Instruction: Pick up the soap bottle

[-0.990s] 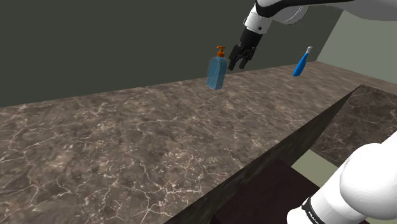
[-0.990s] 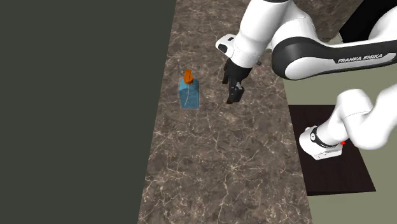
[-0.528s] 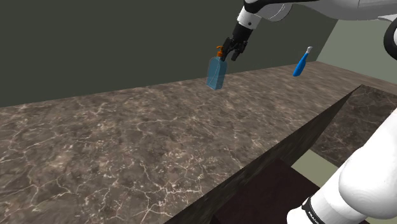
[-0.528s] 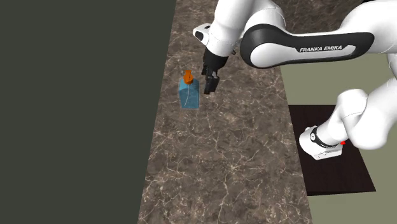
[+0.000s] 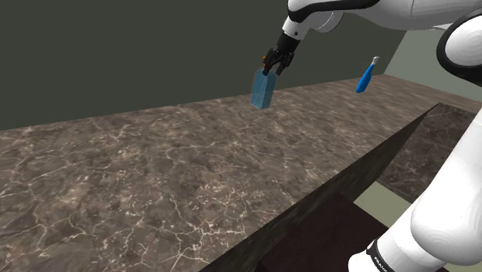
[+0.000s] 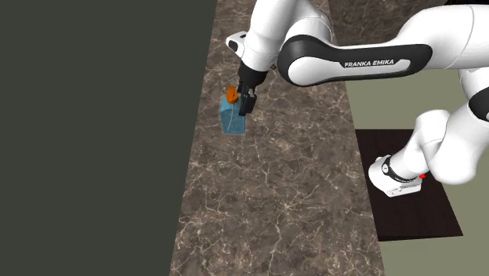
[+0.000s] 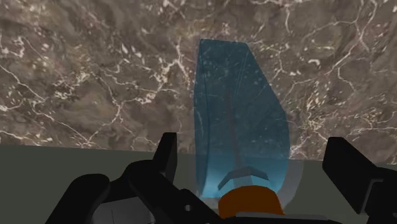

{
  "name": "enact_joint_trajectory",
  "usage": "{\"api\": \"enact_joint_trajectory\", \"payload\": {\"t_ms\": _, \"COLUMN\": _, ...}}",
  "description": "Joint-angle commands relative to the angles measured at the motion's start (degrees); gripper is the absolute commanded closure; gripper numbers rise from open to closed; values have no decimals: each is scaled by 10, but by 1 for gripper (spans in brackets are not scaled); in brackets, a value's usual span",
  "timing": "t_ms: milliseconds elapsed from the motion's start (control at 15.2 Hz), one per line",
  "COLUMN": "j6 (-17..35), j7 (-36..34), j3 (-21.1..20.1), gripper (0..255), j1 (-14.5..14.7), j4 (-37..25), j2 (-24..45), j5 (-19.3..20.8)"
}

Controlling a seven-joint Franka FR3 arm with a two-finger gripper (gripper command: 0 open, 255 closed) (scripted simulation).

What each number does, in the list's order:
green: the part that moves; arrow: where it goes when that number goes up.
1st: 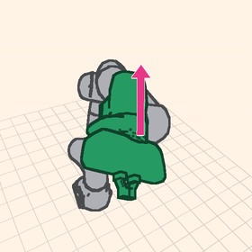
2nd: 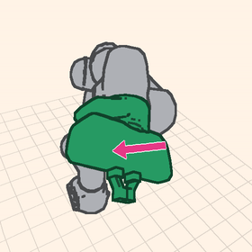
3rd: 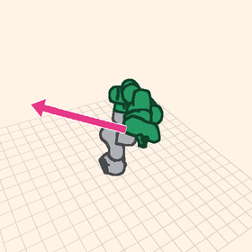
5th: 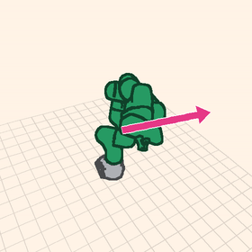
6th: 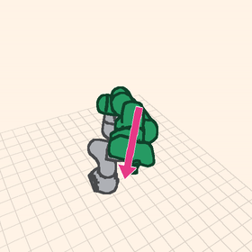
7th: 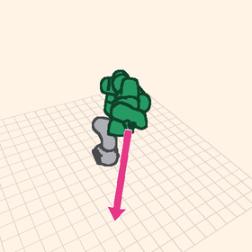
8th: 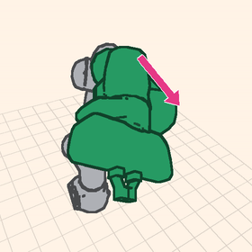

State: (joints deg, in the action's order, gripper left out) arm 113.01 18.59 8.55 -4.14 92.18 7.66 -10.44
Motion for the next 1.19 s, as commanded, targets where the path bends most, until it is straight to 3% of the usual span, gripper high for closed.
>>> {"api": "enact_joint_trajectory", "payload": {"t_ms": 0, "j6": 16, "j7": 1, "j3": -1, "gripper": 0, "j1": 1, "j4": 12, "j2": 3, "j5": -1}}
{"api": "enact_joint_trajectory", "payload": {"t_ms": 132, "j6": 20, "j7": 2, "j3": -1, "gripper": 0, "j1": 1, "j4": 17, "j2": 3, "j5": -1}}
{"api": "enact_joint_trajectory", "payload": {"t_ms": 198, "j6": 20, "j7": 2, "j3": -1, "gripper": 255, "j1": 1, "j4": 16, "j2": 3, "j5": -1}}
{"api": "enact_joint_trajectory", "payload": {"t_ms": 792, "j6": 20, "j7": 2, "j3": -1, "gripper": 255, "j1": 1, "j4": 17, "j2": 3, "j5": -1}}
{"api": "enact_joint_trajectory", "payload": {"t_ms": 1122, "j6": -18, "j7": -4, "j3": 0, "gripper": 255, "j1": 0, "j4": -24, "j2": 5, "j5": 1}}
